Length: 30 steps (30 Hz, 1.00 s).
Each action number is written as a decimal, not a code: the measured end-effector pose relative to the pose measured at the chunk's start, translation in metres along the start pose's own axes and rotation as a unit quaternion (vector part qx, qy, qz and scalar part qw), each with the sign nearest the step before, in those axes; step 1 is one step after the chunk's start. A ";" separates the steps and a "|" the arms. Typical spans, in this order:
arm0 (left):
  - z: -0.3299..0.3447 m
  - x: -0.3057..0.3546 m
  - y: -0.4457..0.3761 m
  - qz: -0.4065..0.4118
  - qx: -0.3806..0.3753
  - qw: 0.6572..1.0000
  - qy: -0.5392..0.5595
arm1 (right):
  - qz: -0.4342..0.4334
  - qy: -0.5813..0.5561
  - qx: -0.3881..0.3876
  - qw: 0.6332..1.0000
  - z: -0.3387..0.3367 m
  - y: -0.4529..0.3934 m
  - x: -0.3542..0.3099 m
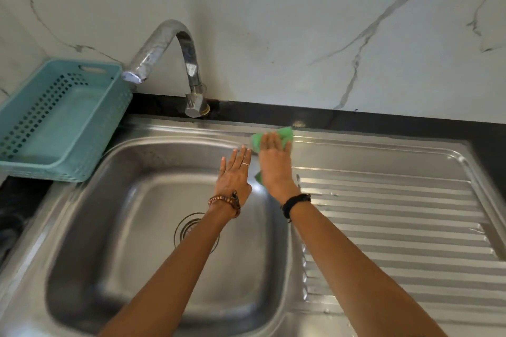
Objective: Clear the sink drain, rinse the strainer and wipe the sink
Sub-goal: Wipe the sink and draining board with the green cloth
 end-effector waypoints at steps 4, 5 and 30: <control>0.005 0.026 0.003 -0.032 -0.007 0.999 0.003 | -0.095 0.023 -0.017 0.995 0.004 -0.002 0.017; 0.005 0.031 0.004 -0.024 -0.009 1.000 0.004 | -0.091 0.013 -0.009 0.996 0.002 -0.002 0.027; 0.014 0.106 0.007 0.048 -0.034 0.992 -0.114 | -0.090 -0.069 -0.045 0.993 -0.025 0.036 0.126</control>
Point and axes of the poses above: each hand's wrist, its own y-axis away from the middle knuckle, its own z-axis out of the palm, x = y × z, the point moved 1 cm from there along -y, towards the middle knuckle, and after that the axes turned 15 degrees about -y, right-handed, at the moved point
